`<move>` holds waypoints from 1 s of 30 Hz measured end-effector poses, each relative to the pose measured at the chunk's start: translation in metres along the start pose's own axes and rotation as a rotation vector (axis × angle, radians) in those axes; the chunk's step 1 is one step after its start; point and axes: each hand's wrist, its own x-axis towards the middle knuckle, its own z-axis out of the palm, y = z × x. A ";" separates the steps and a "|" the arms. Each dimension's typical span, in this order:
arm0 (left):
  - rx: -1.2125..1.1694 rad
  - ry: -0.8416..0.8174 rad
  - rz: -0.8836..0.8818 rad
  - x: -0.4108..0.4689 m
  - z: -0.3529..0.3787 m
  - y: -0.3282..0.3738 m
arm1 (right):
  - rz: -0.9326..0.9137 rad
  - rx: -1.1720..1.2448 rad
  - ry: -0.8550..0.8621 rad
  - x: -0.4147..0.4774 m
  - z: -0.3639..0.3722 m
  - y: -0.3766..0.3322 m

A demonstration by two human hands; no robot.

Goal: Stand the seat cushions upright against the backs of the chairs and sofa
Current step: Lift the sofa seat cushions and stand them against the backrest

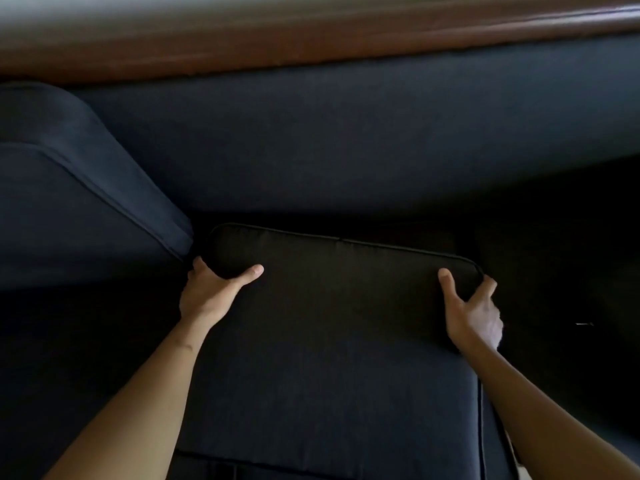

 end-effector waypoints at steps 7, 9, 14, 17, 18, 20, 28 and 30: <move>-0.170 0.027 -0.002 -0.006 -0.002 -0.018 | 0.029 0.066 0.024 -0.014 -0.004 0.003; -0.209 0.049 0.009 -0.020 -0.006 -0.030 | 0.015 0.099 0.039 -0.028 -0.009 0.007; -0.442 0.156 0.043 -0.064 -0.030 -0.068 | -0.074 0.220 0.112 -0.080 -0.036 0.012; -0.593 0.215 0.111 -0.096 -0.057 -0.083 | -0.157 0.302 0.174 -0.116 -0.060 0.004; -0.627 0.233 0.137 -0.108 -0.068 -0.087 | -0.193 0.337 0.189 -0.129 -0.069 0.001; -0.680 0.261 0.188 -0.134 -0.092 -0.096 | -0.254 0.414 0.213 -0.155 -0.087 -0.004; -1.021 0.185 0.381 -0.243 -0.168 -0.137 | -0.485 0.618 0.279 -0.240 -0.144 0.004; -0.971 0.088 0.373 -0.255 -0.177 -0.159 | -0.463 0.557 0.244 -0.253 -0.148 0.016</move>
